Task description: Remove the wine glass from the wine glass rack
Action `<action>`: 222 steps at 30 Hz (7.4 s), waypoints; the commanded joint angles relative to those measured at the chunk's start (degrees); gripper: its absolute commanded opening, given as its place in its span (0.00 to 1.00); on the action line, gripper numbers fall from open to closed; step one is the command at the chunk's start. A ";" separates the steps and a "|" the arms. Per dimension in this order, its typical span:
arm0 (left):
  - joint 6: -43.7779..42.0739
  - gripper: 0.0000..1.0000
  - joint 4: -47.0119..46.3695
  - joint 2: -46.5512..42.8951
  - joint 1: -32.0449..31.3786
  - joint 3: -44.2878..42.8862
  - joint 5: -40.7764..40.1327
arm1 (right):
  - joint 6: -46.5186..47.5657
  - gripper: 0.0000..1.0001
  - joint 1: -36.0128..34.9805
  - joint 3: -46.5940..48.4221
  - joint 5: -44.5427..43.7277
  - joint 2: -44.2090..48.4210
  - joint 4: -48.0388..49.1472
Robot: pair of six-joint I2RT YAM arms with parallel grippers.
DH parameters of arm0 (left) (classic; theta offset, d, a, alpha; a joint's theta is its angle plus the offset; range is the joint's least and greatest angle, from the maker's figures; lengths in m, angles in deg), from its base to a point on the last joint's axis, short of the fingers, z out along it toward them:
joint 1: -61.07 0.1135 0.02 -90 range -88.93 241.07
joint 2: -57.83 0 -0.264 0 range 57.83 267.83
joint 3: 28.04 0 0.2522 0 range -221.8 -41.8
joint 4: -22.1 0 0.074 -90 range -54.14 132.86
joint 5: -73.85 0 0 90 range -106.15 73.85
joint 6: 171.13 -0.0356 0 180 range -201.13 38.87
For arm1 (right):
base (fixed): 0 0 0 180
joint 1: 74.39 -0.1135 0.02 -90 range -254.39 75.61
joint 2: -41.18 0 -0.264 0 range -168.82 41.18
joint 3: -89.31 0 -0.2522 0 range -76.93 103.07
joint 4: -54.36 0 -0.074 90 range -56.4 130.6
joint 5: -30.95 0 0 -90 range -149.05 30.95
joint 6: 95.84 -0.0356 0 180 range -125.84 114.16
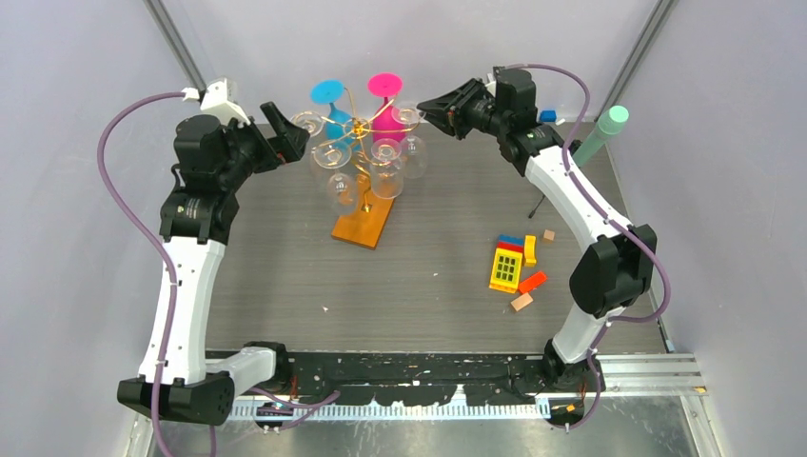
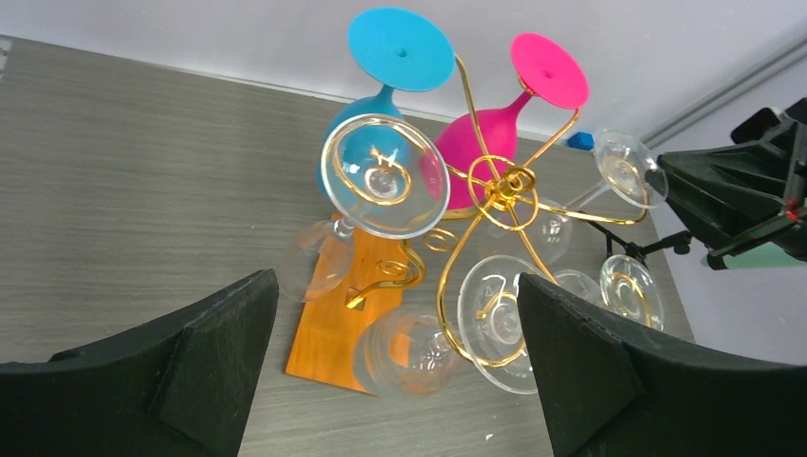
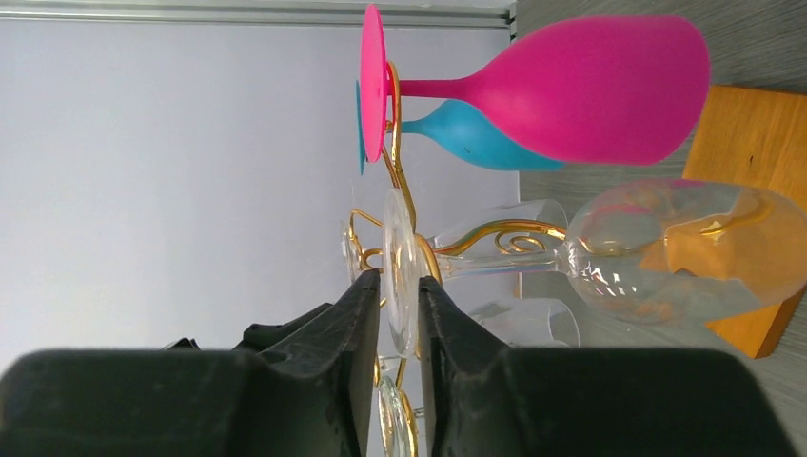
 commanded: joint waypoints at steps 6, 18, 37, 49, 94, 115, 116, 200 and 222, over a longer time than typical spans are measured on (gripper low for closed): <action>-1.72 1.00 1.18 -1.48 0.10 -2.59 -2.45 | 2.04 0.15 -0.34 3.61 1.45 -0.54 1.64; -2.01 1.00 1.40 -2.02 0.14 -2.59 -2.58 | 2.51 0.20 -0.88 4.52 2.84 -1.77 1.47; -2.60 1.00 2.55 -3.00 0.11 -2.48 -4.65 | 5.66 0.00 -1.30 7.60 -4.23 1.30 -6.07; -2.61 1.00 2.91 -3.06 0.14 -2.76 -5.23 | 2.48 0.00 -1.30 5.06 -2.99 5.27 -4.84; -4.08 1.00 -1.00 -0.65 -0.91 -4.71 11.10 | 7.31 0.00 -3.43 17.48 -10.07 -5.64 -2.43; -1.66 1.00 -10.38 3.52 -8.20 -6.88 24.68 | 9.36 0.00 -3.20 6.20 -25.23 12.47 -11.21; -1.07 1.00 -12.25 3.53 -8.67 -6.42 24.73 | 9.33 0.00 -3.18 6.13 -24.98 13.48 -11.62; 29.40 0.00 -57.42 18.41 -28.07 -9.53 -21.42 | -0.75 0.84 -2.97 -12.97 -9.65 28.58 17.84; 45.39 0.00 -65.25 21.37 -28.07 -8.03 -16.52 | -9.70 0.48 -3.11 -7.77 2.23 21.63 33.76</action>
